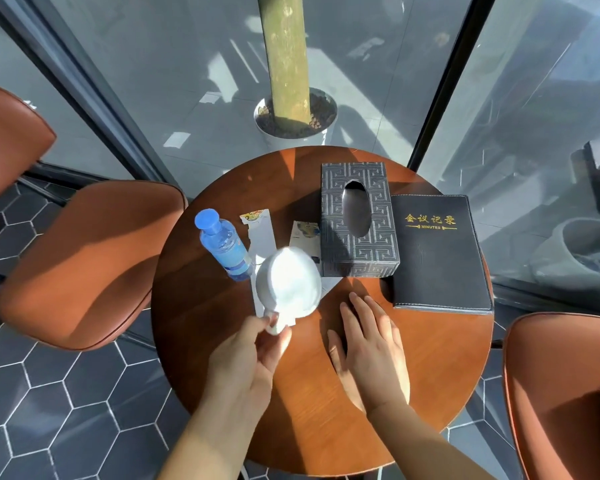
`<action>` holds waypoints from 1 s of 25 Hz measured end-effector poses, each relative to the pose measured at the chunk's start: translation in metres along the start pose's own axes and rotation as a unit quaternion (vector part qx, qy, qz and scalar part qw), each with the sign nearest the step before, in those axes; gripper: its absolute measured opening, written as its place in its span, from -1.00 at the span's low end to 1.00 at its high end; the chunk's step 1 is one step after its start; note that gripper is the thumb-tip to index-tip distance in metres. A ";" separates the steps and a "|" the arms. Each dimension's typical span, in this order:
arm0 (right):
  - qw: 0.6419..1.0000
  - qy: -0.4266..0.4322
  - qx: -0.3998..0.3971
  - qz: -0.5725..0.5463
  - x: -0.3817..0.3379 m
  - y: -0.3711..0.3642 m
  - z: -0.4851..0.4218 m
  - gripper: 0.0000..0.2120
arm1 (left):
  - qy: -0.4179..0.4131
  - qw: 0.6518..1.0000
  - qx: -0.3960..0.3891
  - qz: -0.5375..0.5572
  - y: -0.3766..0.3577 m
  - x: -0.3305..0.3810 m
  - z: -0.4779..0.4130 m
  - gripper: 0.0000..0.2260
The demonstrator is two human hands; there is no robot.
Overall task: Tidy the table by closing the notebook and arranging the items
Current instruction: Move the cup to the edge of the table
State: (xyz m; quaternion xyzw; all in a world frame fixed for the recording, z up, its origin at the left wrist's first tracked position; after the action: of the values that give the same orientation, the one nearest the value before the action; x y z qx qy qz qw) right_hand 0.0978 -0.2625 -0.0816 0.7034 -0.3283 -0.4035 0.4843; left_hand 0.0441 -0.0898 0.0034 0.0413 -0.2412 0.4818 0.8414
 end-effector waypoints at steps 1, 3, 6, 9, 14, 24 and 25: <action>1.000 -0.002 -0.002 0.000 0.000 0.001 0.000 -0.54 | 0.049 0.999 -0.004 0.013 0.010 -0.004 -0.002 -0.85; 1.000 -0.004 -0.005 0.002 -0.001 0.001 -0.002 -0.53 | 0.088 0.995 -0.008 0.036 0.021 -0.005 -0.003 -0.76; 1.000 -0.001 0.001 0.002 -0.002 0.002 -0.002 -0.54 | 0.096 0.993 -0.016 0.073 0.030 -0.004 -0.008 -0.76; 1.000 0.004 0.015 0.005 -0.002 0.004 -0.001 -0.55 | 0.101 0.990 -0.019 0.092 0.035 -0.005 -0.015 -0.79; 1.000 0.010 0.010 0.024 0.000 0.001 0.000 -0.54 | 0.116 0.988 -0.037 0.096 0.041 -0.005 -0.021 -0.77; 1.000 0.012 0.000 0.015 -0.002 0.006 -0.001 -0.58 | 0.023 0.999 0.004 -0.023 0.054 -0.001 -0.004 -0.84; 1.000 0.007 -0.002 0.010 -0.002 0.008 -0.001 -0.59 | 0.002 0.999 0.012 -0.048 0.056 -0.001 -0.001 -0.85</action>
State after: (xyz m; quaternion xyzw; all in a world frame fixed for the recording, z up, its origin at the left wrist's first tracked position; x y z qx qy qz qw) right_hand 0.0973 -0.2626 -0.0733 0.7017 -0.3313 -0.3943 0.4923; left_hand -0.0025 -0.0604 -0.0073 0.0616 -0.2313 0.4438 0.8635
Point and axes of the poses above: each hand's wrist, its own z-axis away from the middle knuckle, its own y-axis out of the back of the hand, x = y × z, the point moved 2 cm from there along -z, towards the middle knuckle, and after that the axes turned 9 degrees about y, right-handed, at the moved point
